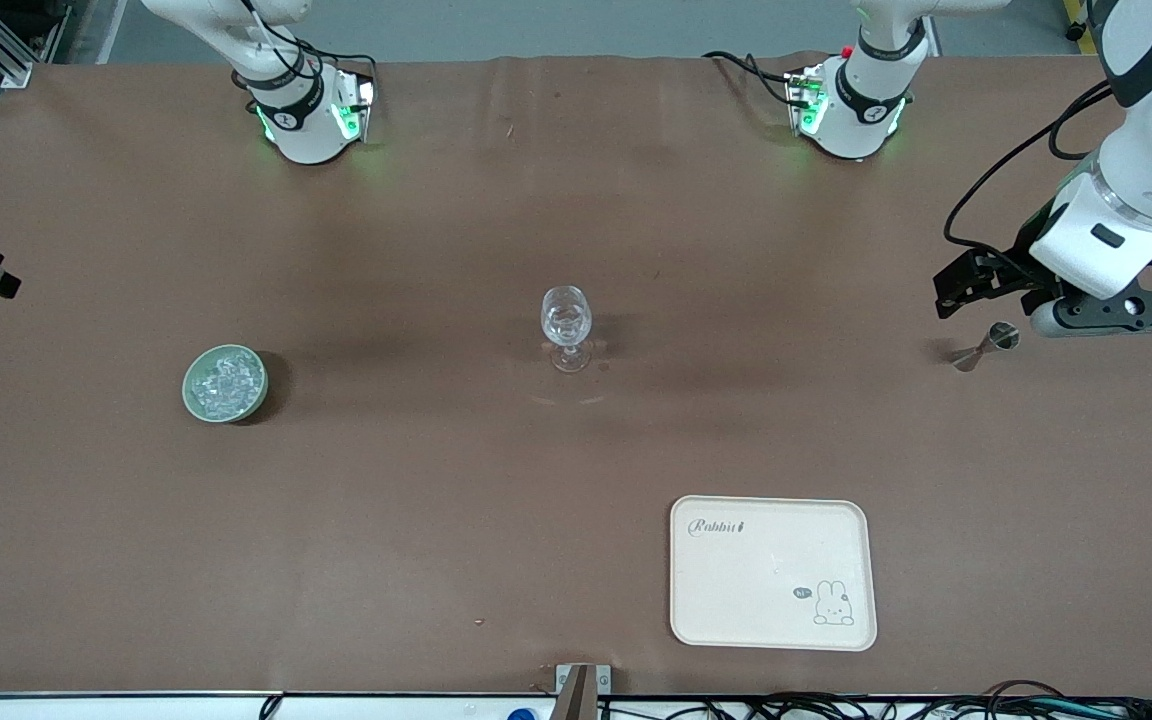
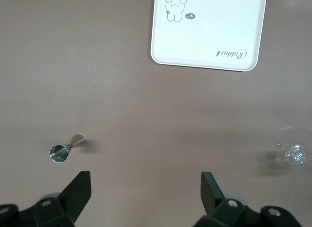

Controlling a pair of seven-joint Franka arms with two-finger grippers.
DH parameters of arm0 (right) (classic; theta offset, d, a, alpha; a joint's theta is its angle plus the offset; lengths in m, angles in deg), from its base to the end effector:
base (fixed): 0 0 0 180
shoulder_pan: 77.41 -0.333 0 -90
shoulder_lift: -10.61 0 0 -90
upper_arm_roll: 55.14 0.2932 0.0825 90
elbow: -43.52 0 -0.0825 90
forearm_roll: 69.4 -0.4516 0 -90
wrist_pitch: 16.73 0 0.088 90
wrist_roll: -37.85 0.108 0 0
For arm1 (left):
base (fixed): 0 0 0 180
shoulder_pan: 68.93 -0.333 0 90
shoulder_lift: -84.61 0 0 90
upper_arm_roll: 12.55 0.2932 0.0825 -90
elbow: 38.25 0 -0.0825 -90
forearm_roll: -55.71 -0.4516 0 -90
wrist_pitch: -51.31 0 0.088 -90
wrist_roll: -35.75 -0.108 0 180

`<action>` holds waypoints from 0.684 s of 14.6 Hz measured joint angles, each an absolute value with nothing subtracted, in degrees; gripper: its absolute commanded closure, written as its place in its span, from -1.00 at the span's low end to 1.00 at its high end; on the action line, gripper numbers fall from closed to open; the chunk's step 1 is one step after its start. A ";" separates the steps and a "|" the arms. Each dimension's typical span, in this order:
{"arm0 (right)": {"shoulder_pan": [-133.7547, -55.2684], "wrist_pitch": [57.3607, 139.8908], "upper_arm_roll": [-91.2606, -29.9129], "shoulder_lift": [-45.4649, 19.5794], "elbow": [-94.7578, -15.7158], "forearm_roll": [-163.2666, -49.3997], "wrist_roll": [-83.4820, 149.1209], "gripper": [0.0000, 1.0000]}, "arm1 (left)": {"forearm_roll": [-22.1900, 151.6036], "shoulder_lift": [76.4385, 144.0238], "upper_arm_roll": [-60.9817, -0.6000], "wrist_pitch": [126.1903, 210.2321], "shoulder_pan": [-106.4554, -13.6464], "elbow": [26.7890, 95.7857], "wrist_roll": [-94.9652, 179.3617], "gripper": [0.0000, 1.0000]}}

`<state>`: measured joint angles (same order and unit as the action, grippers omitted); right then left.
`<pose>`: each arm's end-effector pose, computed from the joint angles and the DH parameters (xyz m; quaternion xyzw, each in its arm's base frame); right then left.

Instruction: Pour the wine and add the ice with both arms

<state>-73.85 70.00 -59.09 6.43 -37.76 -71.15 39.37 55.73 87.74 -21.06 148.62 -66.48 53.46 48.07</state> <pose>0.6328 -0.0783 0.6315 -0.9968 0.0776 -0.0118 0.0121 0.6363 -0.1212 0.5616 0.9997 0.0121 0.0206 0.0085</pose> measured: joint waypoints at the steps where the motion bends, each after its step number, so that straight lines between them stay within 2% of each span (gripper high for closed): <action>1: -73.90 70.00 -59.09 6.43 -37.76 -71.15 39.37 -1.00 | 55.73 87.74 -21.07 148.62 -66.45 53.46 48.07 -0.99; 7: -74.29 70.00 -59.13 6.43 -37.76 -71.15 39.37 -1.00 | 55.73 87.75 -21.02 148.73 -66.44 53.46 48.06 -0.99; 10: -74.31 70.02 -59.24 6.43 -37.76 -71.15 39.36 -1.00 | 55.87 87.82 -18.25 148.72 -66.41 53.60 48.33 -1.00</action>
